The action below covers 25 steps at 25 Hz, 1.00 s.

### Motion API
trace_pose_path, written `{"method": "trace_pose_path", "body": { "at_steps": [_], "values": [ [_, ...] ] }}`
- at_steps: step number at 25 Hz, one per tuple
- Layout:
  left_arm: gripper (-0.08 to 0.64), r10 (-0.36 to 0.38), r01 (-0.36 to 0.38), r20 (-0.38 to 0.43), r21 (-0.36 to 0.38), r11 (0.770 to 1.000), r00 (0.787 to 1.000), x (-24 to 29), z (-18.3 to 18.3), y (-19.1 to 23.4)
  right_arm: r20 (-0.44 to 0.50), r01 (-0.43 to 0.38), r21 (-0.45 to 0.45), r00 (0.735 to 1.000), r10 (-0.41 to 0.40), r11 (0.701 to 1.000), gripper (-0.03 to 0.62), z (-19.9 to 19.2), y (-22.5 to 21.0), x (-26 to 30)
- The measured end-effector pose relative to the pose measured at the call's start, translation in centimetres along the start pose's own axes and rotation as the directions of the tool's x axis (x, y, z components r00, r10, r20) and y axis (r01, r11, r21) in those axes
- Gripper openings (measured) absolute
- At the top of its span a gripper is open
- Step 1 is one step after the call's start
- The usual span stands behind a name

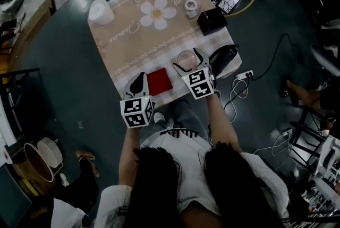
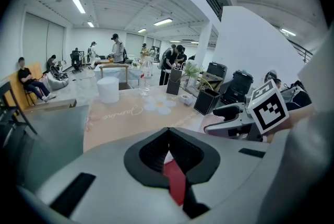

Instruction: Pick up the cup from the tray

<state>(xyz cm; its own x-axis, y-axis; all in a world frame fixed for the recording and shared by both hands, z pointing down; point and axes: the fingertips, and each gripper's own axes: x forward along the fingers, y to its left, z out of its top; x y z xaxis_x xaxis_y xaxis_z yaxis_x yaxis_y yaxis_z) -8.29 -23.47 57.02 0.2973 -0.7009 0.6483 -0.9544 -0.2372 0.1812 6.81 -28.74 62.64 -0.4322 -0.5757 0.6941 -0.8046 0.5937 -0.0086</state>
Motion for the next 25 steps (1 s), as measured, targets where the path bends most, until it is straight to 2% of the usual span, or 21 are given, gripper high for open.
{"method": "trace_pose_path", "body": {
  "at_steps": [9, 14, 23, 25],
  "values": [
    [0.008, -0.004, 0.003, 0.065, 0.014, 1.0, 0.998, -1.3, 2.0, 0.0, 0.139, 0.035, 0.055, 0.989, -0.042, 0.998, 0.408, 4.5, -0.5, -4.2],
    [0.008, -0.011, 0.008, 0.098, 0.029, 1.0, 0.995, -2.0, 2.9, -0.5, 0.203, 0.015, 0.102, 0.978, -0.035, 0.995, 0.408, 5.9, 0.0, -6.0],
    [0.007, -0.052, 0.045, 0.124, 0.059, 0.997, 0.991, -3.1, 3.3, -2.7, 0.2, -0.039, 0.081, 0.98, 0.022, 0.996, 0.407, 5.9, 2.7, -7.6],
    [0.006, -0.062, 0.054, 0.132, 0.067, 0.996, 0.989, -3.2, 3.4, -3.2, 0.197, -0.038, 0.057, 0.98, 0.026, 0.998, 0.378, 5.9, 3.3, -7.8]
  ]
}}
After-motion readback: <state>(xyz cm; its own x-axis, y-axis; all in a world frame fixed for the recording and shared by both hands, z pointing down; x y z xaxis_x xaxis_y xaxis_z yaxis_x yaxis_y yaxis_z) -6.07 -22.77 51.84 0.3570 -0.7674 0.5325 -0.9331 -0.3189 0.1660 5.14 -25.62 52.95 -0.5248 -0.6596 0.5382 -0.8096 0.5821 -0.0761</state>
